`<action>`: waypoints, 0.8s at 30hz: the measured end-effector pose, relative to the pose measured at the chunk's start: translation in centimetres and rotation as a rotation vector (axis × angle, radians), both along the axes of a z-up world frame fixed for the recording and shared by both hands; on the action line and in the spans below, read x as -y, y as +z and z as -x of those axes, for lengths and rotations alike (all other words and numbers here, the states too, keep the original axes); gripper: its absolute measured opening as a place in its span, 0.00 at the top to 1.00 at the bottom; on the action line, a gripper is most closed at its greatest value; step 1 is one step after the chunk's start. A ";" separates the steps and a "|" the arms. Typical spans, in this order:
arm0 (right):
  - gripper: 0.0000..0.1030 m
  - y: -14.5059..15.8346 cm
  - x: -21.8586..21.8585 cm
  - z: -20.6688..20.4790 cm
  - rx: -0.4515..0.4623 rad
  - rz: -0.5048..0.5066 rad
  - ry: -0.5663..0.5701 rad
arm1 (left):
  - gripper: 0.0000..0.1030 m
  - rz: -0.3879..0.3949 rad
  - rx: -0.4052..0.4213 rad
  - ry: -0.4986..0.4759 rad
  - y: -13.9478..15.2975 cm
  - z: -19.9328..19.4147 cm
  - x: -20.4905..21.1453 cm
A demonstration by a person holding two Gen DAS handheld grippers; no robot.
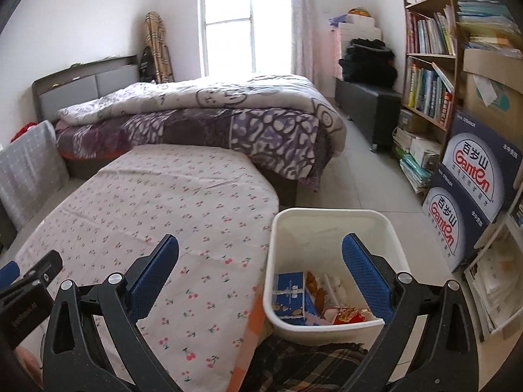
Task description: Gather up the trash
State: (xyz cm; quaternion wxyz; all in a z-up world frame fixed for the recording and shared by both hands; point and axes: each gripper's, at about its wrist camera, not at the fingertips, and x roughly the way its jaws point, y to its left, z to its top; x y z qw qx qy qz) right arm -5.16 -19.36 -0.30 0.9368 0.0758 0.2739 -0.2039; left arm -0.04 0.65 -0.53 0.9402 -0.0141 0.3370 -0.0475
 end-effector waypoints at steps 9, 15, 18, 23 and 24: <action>0.07 0.2 -0.8 0.2 0.002 0.000 0.021 | 0.07 0.012 -0.009 0.015 0.0 0.3 -0.5; 0.07 0.0 -0.5 0.0 -0.001 -0.016 0.018 | 0.07 0.007 -0.008 0.018 0.2 0.5 -0.4; 0.07 0.0 -0.5 0.1 0.000 -0.016 0.020 | 0.07 0.007 -0.010 0.022 0.2 0.7 -0.5; 0.07 0.0 -0.7 0.2 0.004 -0.017 0.023 | 0.07 0.001 -0.005 0.022 0.4 0.8 -0.4; 0.07 0.0 -0.6 0.2 0.004 -0.018 0.024 | 0.07 -0.001 -0.003 0.021 0.4 0.9 -0.4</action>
